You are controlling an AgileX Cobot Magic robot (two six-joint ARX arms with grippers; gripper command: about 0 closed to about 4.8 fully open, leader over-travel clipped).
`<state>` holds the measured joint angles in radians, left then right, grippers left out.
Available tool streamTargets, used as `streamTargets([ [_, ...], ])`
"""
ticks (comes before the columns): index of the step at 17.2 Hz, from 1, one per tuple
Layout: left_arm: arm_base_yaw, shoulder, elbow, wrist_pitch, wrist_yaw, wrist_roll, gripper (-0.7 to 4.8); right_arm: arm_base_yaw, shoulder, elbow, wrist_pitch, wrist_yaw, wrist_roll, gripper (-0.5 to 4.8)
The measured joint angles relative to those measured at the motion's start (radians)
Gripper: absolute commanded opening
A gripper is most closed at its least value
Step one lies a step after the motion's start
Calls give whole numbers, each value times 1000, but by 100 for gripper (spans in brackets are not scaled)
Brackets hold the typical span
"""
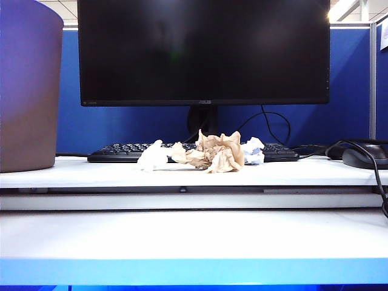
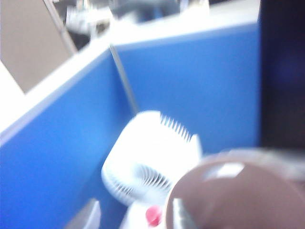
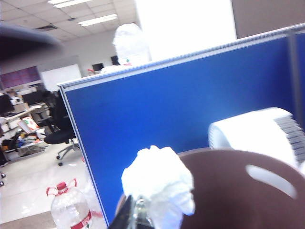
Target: Pick up all paper balls from the table and place them in the pink trash can.
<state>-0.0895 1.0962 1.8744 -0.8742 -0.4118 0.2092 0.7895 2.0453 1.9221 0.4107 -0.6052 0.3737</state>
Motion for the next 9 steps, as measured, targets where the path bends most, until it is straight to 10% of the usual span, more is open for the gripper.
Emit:
streamTargets([
  [4, 0, -195, 24, 3, 145, -85, 211, 55, 108, 71, 3, 105, -5, 20],
  [7, 0, -238, 26, 1, 161, -110, 211, 57, 141, 70, 34, 137, -34, 292],
  [9, 0, -246, 24, -18, 169, -114, 211, 57, 140, 71, 47, 134, -31, 293],
])
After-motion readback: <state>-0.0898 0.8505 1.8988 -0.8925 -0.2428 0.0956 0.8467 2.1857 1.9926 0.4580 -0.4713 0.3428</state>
